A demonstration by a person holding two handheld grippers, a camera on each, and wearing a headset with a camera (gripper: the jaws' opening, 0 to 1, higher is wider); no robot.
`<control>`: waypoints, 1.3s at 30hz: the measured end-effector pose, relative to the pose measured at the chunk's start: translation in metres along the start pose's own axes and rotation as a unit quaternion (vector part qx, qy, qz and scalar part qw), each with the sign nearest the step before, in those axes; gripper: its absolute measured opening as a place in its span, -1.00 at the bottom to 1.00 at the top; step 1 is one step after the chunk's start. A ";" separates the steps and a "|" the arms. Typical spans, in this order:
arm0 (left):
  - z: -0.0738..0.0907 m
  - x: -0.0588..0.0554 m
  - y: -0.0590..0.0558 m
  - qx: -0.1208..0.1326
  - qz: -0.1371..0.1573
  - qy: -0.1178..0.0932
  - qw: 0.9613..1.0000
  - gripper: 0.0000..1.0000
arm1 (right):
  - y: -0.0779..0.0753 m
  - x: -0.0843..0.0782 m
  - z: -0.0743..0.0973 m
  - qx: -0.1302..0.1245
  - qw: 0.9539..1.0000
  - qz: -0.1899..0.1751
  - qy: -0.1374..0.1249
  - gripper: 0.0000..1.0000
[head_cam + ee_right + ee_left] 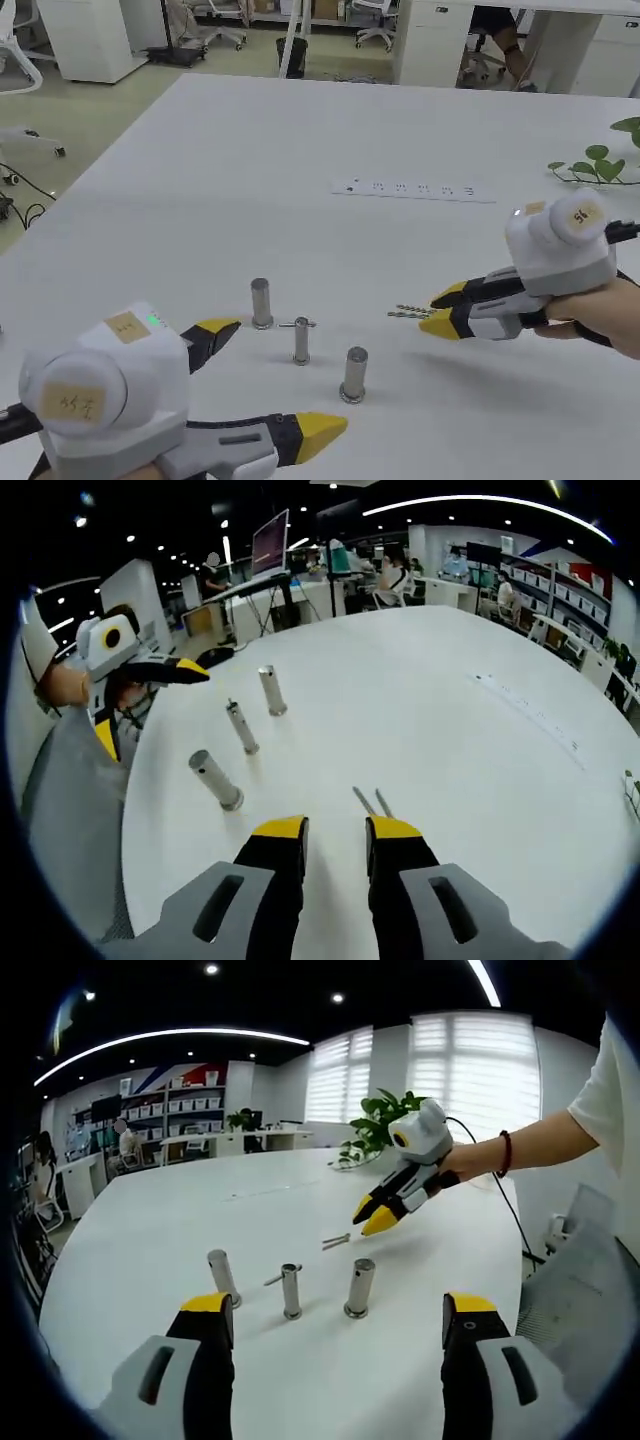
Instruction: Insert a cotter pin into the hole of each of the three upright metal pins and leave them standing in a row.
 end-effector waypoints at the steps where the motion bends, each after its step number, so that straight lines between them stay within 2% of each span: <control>1: 0.000 0.000 0.000 0.001 0.000 0.000 1.000 0.71 | -0.002 0.000 -0.001 -0.001 1.000 0.004 0.003 -0.58; 3: 0.001 0.001 0.000 0.002 0.001 -0.002 1.000 0.71 | -0.005 -0.001 -0.005 -0.001 1.000 0.007 0.009 -0.64; 12: 0.001 0.000 0.003 0.009 -0.001 -0.001 1.000 0.69 | -0.014 -0.003 -0.020 0.000 0.999 0.021 0.036 -0.67; 28: 0.002 0.000 0.005 0.012 0.002 -0.003 1.000 0.62 | -0.022 -0.005 -0.029 0.000 0.997 0.047 0.067 -0.71; 33: 0.002 0.001 0.005 0.011 0.001 -0.004 1.000 0.61 | -0.023 -0.002 -0.032 0.005 0.994 0.065 0.087 -0.72; 36: 0.002 0.000 0.004 0.010 0.001 -0.001 1.000 0.60 | -0.024 0.000 -0.033 0.007 0.993 0.064 0.100 -0.74; 39: 0.003 0.000 0.004 0.009 -0.001 0.000 1.000 0.59 | -0.024 0.003 -0.033 0.007 0.988 0.091 0.124 -0.75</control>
Point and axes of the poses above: the centre of the closed fingertips' face, and the gripper's own axes: z roughly backward along the fingers, y roughly to its left, x roughly out of its top, the point moved 9 cm from there along z, roughly backward along the fingers, and after that the axes turned 2 degrees about y, right-handed, at the moved point
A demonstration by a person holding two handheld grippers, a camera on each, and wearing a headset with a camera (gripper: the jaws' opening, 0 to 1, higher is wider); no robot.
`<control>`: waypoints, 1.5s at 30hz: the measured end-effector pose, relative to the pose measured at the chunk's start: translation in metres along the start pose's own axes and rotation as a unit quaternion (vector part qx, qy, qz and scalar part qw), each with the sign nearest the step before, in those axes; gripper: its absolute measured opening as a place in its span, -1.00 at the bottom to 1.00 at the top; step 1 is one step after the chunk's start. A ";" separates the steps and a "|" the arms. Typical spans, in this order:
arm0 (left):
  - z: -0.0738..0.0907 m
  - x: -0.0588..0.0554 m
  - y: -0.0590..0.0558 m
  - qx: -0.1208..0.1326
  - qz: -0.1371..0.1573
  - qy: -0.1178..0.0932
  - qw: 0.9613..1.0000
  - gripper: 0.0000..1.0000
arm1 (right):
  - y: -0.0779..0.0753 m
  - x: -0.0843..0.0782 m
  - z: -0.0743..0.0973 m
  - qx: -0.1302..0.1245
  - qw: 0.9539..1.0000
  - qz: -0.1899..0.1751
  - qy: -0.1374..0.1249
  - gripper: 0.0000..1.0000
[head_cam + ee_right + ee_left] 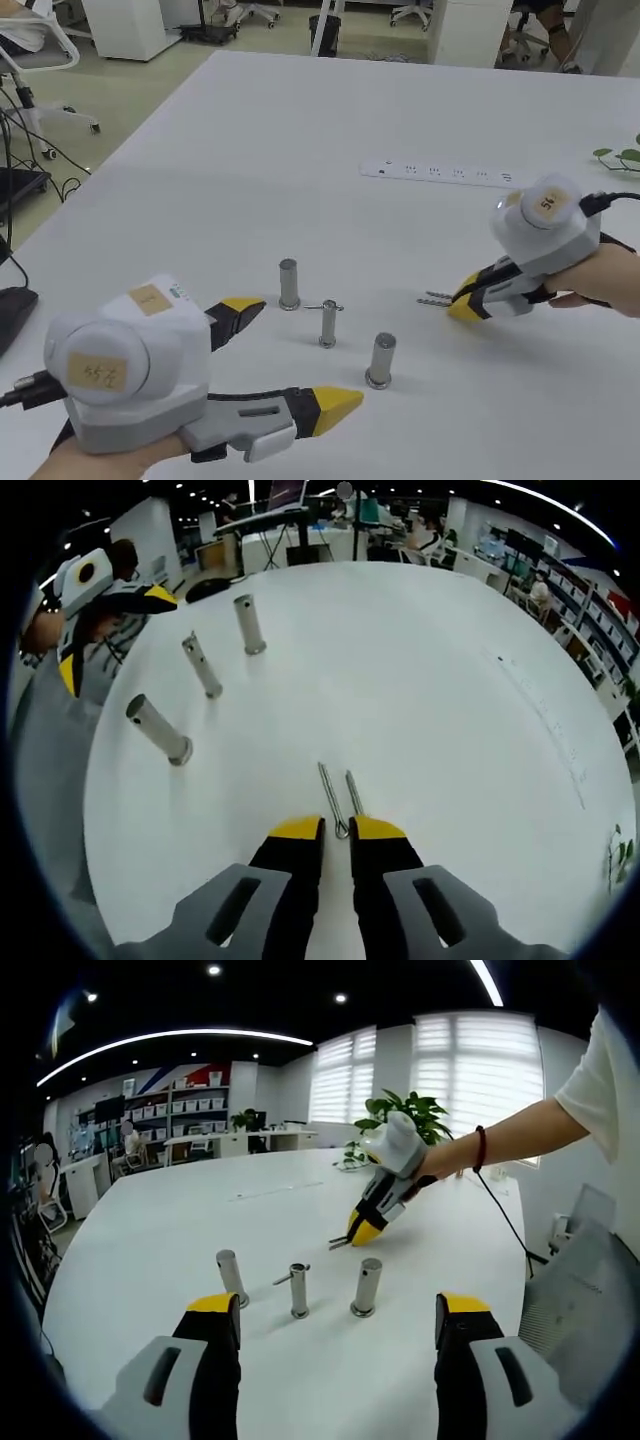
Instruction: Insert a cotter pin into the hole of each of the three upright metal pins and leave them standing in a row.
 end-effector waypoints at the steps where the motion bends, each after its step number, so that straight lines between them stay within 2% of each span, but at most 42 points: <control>1: 0.000 0.000 0.000 0.000 0.000 0.000 1.000 0.59 | 0.001 0.001 0.000 0.000 1.000 0.006 0.004 -0.77; 4: 0.000 0.000 0.000 0.001 0.000 0.000 1.000 0.59 | 0.005 0.005 -0.001 0.003 0.999 0.047 0.026 -0.85; 12: 0.001 0.002 -0.001 -0.002 -0.003 -0.001 1.000 0.58 | 0.008 0.013 -0.002 -0.005 0.996 0.066 0.067 -0.90; 20: 0.002 0.004 -0.001 0.003 -0.006 0.002 1.000 0.58 | 0.014 0.013 0.000 -0.018 0.994 0.080 0.073 -0.95; 27: 0.003 0.007 -0.002 0.002 -0.008 0.011 1.000 0.53 | 0.017 0.015 0.007 -0.037 0.995 0.082 0.051 -0.96; 33: 0.004 0.011 -0.004 -0.002 -0.002 0.015 1.000 0.43 | 0.023 0.020 0.018 -0.066 0.991 0.114 0.032 -0.96; 36: 0.003 0.014 -0.005 -0.005 0.000 0.014 1.000 0.35 | 0.029 0.023 0.025 -0.085 0.986 0.139 0.023 -0.96; 40: 0.001 0.021 -0.006 -0.010 0.012 0.001 1.000 0.27 | 0.038 0.029 0.034 -0.099 0.982 0.162 0.005 -0.96; 44: -0.003 0.026 -0.006 -0.014 0.021 -0.005 1.000 0.22 | 0.048 0.037 0.044 -0.109 0.979 0.169 -0.028 -0.95; 45: -0.004 0.028 -0.005 -0.014 0.023 -0.004 1.000 0.20 | 0.051 0.040 0.047 -0.116 0.977 0.178 -0.034 -0.95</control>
Point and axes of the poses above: the centre of the closed fingertips' face, and the gripper's own axes: z roughly backward along the fingers, y roughly to its left, x roughly out of its top, the point moved 9 cm from there along z, roughly backward along the fingers, and after that the axes turned 2 degrees about y, right-handed, at the moved point
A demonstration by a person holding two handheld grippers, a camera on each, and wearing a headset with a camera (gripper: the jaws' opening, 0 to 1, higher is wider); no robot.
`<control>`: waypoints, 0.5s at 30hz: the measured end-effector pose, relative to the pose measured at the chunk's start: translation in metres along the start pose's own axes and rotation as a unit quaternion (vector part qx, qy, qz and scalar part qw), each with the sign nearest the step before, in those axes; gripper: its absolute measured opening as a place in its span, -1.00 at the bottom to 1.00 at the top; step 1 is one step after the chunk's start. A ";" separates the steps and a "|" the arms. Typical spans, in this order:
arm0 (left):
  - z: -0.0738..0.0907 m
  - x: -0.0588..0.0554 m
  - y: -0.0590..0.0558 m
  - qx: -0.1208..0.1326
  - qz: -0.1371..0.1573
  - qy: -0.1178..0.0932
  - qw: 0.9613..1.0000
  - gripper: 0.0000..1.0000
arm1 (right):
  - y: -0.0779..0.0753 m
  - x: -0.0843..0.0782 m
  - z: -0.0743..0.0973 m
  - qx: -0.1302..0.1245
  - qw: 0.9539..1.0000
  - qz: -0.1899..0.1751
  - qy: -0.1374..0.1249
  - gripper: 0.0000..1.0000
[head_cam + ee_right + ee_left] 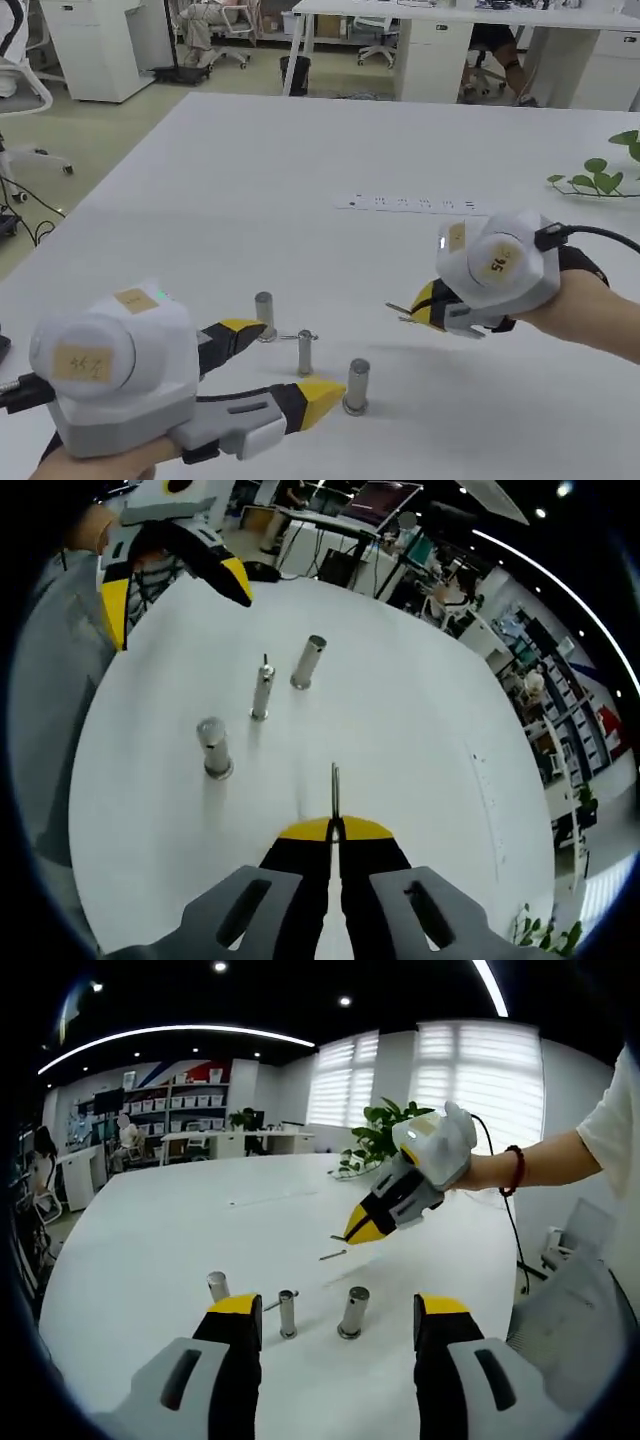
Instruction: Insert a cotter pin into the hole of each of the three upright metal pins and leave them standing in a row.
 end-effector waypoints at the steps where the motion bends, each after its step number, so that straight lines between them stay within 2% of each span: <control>1: -0.001 0.001 0.000 -0.001 0.002 0.000 1.000 0.18 | 0.001 0.003 0.002 -0.005 1.000 0.007 -0.006 -0.95; 7: -0.006 0.006 -0.001 -0.014 0.019 0.001 1.000 0.02 | 0.011 0.021 0.016 -0.033 0.997 0.062 -0.021 -0.95; 15: -0.015 0.011 -0.003 -0.025 0.029 0.009 0.999 -0.17 | 0.028 0.042 0.026 -0.033 0.994 0.099 -0.044 -0.95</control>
Point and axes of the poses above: the centre of the closed fingertips' face, and the gripper's own axes: z roughly backward along the fingers, y roughly to its left, x roughly out of its top, the point moved 9 cm from there along z, roughly backward along the fingers, and after that the axes turned 2 degrees about y, right-handed, at the moved point
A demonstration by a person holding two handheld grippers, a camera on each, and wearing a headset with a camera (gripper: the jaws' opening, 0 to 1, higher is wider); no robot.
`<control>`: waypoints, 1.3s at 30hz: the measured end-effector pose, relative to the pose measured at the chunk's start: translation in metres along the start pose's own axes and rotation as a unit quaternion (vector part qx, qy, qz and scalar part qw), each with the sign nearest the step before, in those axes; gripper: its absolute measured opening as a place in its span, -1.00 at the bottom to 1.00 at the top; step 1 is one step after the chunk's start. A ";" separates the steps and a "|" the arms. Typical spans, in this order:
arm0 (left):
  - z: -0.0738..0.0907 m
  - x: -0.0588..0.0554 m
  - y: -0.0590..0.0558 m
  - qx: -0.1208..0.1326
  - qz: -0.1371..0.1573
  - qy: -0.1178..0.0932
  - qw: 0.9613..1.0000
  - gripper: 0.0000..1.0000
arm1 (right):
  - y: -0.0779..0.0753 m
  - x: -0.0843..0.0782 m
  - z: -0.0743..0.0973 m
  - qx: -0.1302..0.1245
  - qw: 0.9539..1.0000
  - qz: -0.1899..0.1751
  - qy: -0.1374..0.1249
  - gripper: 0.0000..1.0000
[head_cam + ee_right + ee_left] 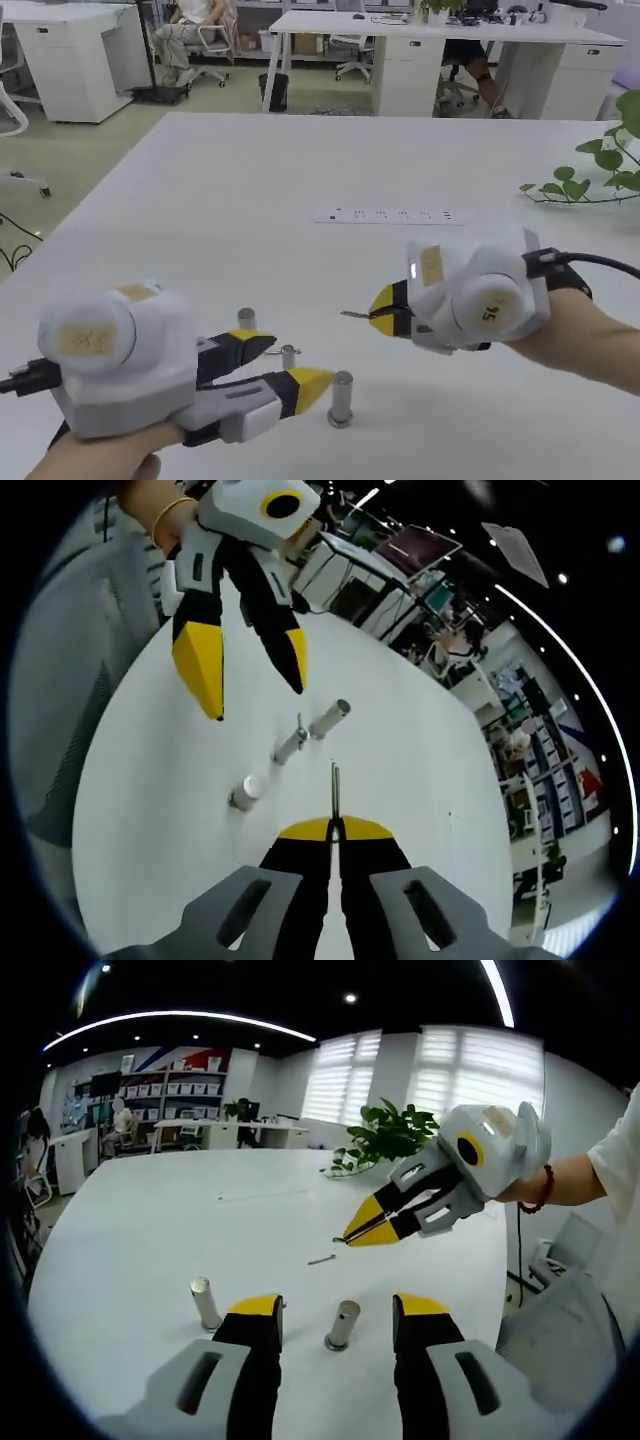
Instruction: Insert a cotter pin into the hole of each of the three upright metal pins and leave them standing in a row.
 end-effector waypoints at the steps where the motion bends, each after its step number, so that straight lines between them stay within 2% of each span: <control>1: -0.001 0.001 0.000 -0.001 0.000 0.001 1.000 -0.18 | 0.001 0.002 0.000 0.000 1.000 0.008 -0.002 -0.95; 9: -0.010 0.007 0.001 -0.011 0.028 0.001 1.000 -0.39 | 0.009 0.020 0.003 0.004 0.999 0.026 -0.029 -0.95; 21: -0.015 0.012 0.000 -0.030 0.071 -0.006 0.997 -0.62 | 0.015 0.029 0.002 0.005 0.998 0.058 -0.038 -0.95; 34: -0.021 0.013 0.000 -0.039 0.085 -0.003 0.996 -0.88 | 0.017 0.032 0.000 0.009 0.997 0.062 -0.043 -0.95; 39: -0.021 0.012 0.000 -0.040 0.091 -0.002 0.995 -0.91 | 0.018 0.033 0.000 0.008 0.997 0.068 -0.041 -0.95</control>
Point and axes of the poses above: the centre of the closed fingertips' face, and the gripper's own axes: z roughly backward along the fingers, y roughly to its left, x roughly out of its top, the point moved 9 cm from there along z, roughly backward along the fingers, and after that the axes turned 2 degrees about y, right-handed, at the moved point
